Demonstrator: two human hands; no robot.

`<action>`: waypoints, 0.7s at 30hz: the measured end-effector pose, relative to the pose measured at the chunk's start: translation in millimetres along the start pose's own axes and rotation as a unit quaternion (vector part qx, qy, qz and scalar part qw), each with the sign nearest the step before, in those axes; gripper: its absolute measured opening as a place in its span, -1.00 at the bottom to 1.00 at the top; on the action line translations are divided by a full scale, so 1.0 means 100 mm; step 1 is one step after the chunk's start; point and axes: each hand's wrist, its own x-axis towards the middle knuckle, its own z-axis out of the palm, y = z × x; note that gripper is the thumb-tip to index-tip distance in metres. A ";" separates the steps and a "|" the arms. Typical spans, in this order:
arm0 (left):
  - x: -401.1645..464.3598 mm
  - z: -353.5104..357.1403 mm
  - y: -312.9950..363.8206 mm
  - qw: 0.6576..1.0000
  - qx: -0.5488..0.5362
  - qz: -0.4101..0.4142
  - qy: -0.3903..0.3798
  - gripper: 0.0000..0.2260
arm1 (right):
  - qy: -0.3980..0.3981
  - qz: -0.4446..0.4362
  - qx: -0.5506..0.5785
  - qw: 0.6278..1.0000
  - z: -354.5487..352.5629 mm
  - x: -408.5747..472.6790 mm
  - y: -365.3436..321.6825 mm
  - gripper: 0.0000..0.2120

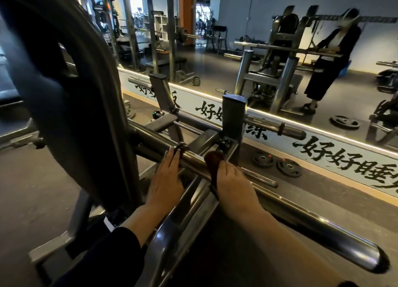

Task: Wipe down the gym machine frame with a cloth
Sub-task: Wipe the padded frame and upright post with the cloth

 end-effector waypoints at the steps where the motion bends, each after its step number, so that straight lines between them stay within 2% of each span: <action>1: 0.04 -0.01 -0.07 1.000 0.006 -0.016 0.009 -0.40 | -0.001 -0.021 0.044 0.999 0.04 0.20 -0.09 -0.45; 4: 0.10 -0.07 -0.22 0.998 0.038 -0.052 0.023 -0.36 | 0.015 -0.027 0.214 0.976 0.02 0.68 -0.35 -0.59; 6: 0.15 -0.12 -0.29 0.995 0.058 -0.071 0.037 -0.33 | 0.032 -0.064 0.224 0.972 0.02 0.99 -0.51 -0.47; 8: 0.21 -0.17 -0.33 0.994 0.060 -0.084 0.026 -0.32 | -0.032 -0.115 0.151 0.981 0.08 1.22 -0.65 -0.31; 10: 0.32 -0.21 -0.40 0.994 0.023 -0.105 0.020 -0.31 | -0.096 -0.161 0.040 0.981 0.18 1.40 -0.78 -0.24; 12: 0.39 -0.22 -0.40 0.991 0.015 -0.132 -0.001 -0.32 | -0.090 -0.182 -0.042 0.978 0.25 1.47 -0.86 -0.22; 14: 0.45 -0.25 -0.38 0.986 -0.008 -0.166 -0.014 -0.47 | -0.095 -0.188 -0.051 0.976 0.28 1.61 -0.95 -0.22; 15: 0.49 -0.24 -0.37 0.986 -0.033 -0.164 0.018 -0.59 | -0.107 -0.178 -0.022 0.978 0.29 1.71 -0.97 -0.28; 17: 0.54 -0.24 -0.34 0.976 -0.083 -0.192 0.053 -0.70 | -0.148 -0.132 0.123 0.972 0.32 2.00 -1.00 -0.53; 18: 0.54 -0.26 -0.33 0.983 -0.068 -0.165 0.050 -0.68 | -0.177 -0.100 0.202 0.958 0.30 2.14 -1.00 -0.67; 19: 0.58 -0.25 -0.33 0.976 -0.108 -0.178 0.070 -0.58 | -0.205 -0.079 0.268 0.938 0.30 2.27 -0.99 -0.76; 21: 0.63 -0.25 -0.36 0.966 -0.160 -0.192 0.070 -0.45 | -0.228 -0.087 0.329 0.912 0.30 2.46 -0.93 -0.85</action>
